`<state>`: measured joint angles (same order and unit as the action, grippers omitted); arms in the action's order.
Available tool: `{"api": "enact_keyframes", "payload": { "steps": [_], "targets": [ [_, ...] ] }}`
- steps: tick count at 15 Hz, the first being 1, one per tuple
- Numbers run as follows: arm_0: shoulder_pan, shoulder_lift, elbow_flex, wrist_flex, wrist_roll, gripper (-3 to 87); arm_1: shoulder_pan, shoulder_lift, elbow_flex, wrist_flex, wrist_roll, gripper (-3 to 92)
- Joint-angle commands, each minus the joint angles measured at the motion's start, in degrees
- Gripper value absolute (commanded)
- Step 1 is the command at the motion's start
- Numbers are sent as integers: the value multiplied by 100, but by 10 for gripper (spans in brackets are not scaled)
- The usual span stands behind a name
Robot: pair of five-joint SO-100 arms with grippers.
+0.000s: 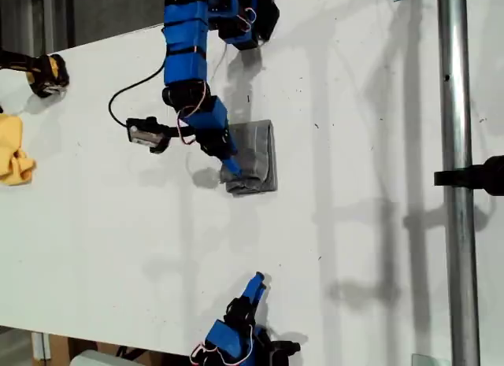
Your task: Grasp corners of a towel and fold twice.
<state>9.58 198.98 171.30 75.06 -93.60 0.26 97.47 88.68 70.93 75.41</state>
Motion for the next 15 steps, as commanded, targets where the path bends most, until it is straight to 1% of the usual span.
{"api": "enact_keyframes", "payload": {
  "steps": [1, 2, 4, 5, 6, 7, 8, 9, 10, 11, 12, 13, 14, 15],
  "targets": [
    [-18, 35, -176, -88, -9, 162, -44, 1477, 642, 53, -70, 169],
    [-62, 35, -149, -53, -9, 167, 18, 2399, 1380, 35, -26, 52],
    [-185, 35, -97, -44, 97, 140, 193, 5019, 3718, -308, 132, -1],
    [-316, 35, -44, -35, 176, 128, 220, 6618, 5036, -431, 299, -1],
    [-483, 35, 44, -26, 264, 112, 176, 8033, 6003, -141, 492, -1],
    [-624, 35, 185, -105, 325, 100, 123, 9053, 6565, 431, 703, -1],
    [-738, 35, 299, -123, 334, 93, 79, 9018, 6680, 729, 800, -1],
    [-826, 35, 475, -114, 211, 92, 149, 9070, 6838, 835, 809, -1],
    [-896, 35, 677, 18, -202, 89, 325, 9079, 6996, 967, 817, -1],
    [-896, 35, 721, 18, -272, 89, 422, 9088, 7295, 1002, 817, -1],
    [-940, 35, 729, -18, -343, 91, 431, 9088, 7655, 1099, 1081, 5],
    [-1028, 35, 729, -9, -343, 95, 360, 9079, 7849, 1020, 1274, 77],
    [-1011, 26, 729, -9, -264, 90, 264, 9079, 7761, 1020, 1362, 119],
    [-835, 26, 729, 0, -97, 98, 246, 9088, 7734, 1055, 1274, 119]
  ]
}}
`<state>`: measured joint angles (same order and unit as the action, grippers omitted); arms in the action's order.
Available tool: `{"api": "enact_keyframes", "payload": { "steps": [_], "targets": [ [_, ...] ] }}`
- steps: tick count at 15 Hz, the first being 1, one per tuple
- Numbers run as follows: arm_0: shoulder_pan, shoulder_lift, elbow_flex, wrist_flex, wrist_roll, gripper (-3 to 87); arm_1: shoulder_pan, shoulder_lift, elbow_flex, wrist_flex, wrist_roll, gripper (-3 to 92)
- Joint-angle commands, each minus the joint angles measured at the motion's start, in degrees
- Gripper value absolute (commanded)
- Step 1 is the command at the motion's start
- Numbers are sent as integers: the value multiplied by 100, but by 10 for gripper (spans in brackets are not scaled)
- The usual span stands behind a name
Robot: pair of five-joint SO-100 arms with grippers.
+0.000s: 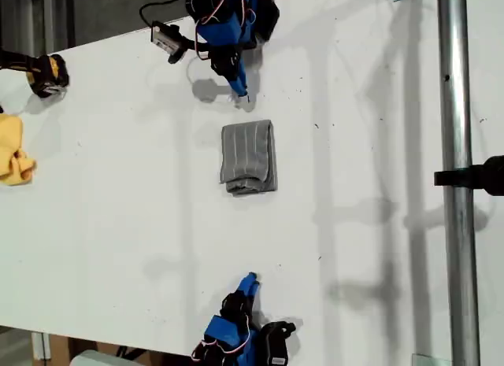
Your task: Grasp corners of a towel and fold twice.
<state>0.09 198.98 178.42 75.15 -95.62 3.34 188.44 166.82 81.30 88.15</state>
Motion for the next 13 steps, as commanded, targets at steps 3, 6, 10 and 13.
{"api": "enact_keyframes", "payload": {
  "steps": [3, 6, 10, 13],
  "targets": [
    [281, 26, 18, -9, 2997, 95, -97, -9, -53, 53, -246, 119],
    [264, 26, 26, -53, 3735, 89, -97, -9, -53, 53, -246, 119],
    [264, 26, 26, -53, 3735, 89, -97, -9, -53, 53, -246, 119],
    [264, 26, 26, -44, 3735, 89, -97, -9, -53, 53, -246, 119]
  ]
}}
